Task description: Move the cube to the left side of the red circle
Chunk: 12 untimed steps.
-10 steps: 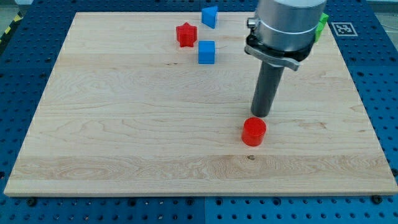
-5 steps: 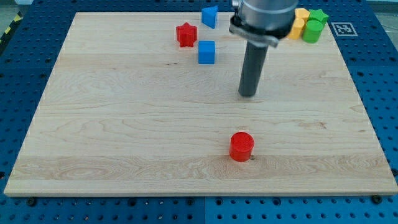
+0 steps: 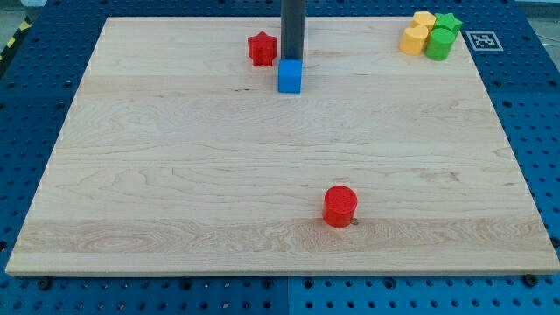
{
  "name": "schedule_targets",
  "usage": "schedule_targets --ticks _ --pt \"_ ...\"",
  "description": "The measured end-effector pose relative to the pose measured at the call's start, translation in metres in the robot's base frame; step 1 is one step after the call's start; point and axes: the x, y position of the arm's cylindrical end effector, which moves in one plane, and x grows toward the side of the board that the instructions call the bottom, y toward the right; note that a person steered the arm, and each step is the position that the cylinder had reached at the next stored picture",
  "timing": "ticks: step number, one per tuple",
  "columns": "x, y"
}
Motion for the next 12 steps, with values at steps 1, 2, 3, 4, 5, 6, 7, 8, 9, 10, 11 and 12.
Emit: schedule_targets --ticks 1,2,3,4,5,6,7,8,9,10,11,12 --pt "0.067 0.0" --pt "0.121 -0.001" --pt "0.116 -0.001" --pt "0.108 -0.014" --pt "0.124 -0.021" --pt "0.171 -0.021" --pt "0.181 -0.022" --pt "0.176 -0.048" --pt "0.184 -0.062" --pt "0.211 -0.056" --pt "0.223 -0.054" --pt "0.207 -0.062"
